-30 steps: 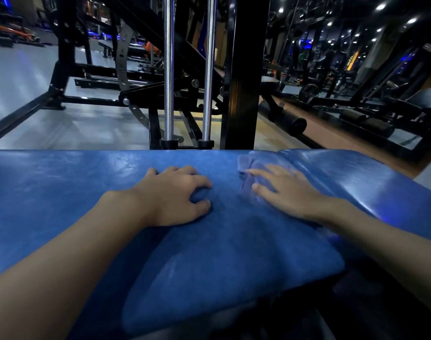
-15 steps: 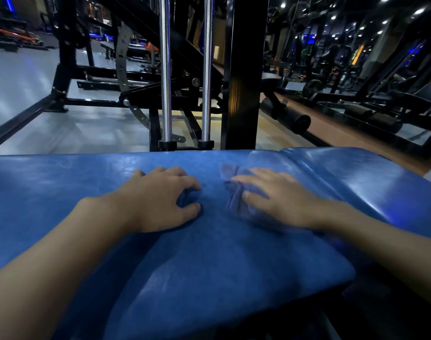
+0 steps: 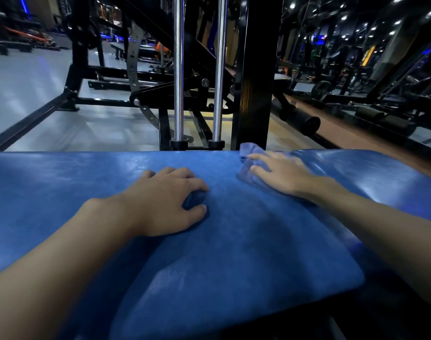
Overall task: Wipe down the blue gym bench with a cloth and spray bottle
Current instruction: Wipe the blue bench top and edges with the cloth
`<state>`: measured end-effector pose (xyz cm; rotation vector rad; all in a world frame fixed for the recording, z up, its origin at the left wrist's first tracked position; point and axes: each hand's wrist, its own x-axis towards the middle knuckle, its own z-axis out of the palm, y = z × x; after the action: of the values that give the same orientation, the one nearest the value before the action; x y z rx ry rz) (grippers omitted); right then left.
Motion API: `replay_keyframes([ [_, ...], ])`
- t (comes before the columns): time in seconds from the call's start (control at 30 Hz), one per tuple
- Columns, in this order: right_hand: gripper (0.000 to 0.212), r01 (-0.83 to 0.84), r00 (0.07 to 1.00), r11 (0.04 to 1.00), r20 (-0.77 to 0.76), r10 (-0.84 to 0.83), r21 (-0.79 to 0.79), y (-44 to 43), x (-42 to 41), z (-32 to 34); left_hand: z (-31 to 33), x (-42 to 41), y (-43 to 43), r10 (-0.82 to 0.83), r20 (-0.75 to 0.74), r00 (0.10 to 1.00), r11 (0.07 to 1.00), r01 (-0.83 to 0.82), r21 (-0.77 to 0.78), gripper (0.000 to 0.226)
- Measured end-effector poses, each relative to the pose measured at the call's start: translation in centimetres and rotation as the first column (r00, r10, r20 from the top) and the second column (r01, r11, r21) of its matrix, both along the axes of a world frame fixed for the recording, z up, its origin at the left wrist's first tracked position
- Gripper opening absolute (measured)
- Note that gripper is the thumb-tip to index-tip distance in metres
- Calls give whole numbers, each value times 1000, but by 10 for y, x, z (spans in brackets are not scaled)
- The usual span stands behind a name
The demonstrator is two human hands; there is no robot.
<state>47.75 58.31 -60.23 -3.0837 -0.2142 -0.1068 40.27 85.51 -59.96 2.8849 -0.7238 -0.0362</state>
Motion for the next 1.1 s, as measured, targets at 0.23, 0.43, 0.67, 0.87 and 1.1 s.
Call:
replay_keyframes([
  [0.23,69,-357,934,933,-24,357,-38,35,-130,-4,-1,-7,10,30,7,1000,1000,-30,-7,47],
  [0.43,56,-442,897,897,0,442,14,35,-144,-5,-3,-2,15,32,-6,999,999,-32,5,48],
  [0.67,58,-174,984,984,-28,175,40,31,-33,-2,-1,1,16,32,-13,999,999,-32,18,55],
  [0.87,46,49,997,998,-56,-47,49,17,57,3,-5,-5,24,40,18,999,999,-40,13,65],
  [1.1,53,-14,998,1000,-59,15,9,39,8,0,-4,-7,35,44,-20,999,999,-44,-18,59],
])
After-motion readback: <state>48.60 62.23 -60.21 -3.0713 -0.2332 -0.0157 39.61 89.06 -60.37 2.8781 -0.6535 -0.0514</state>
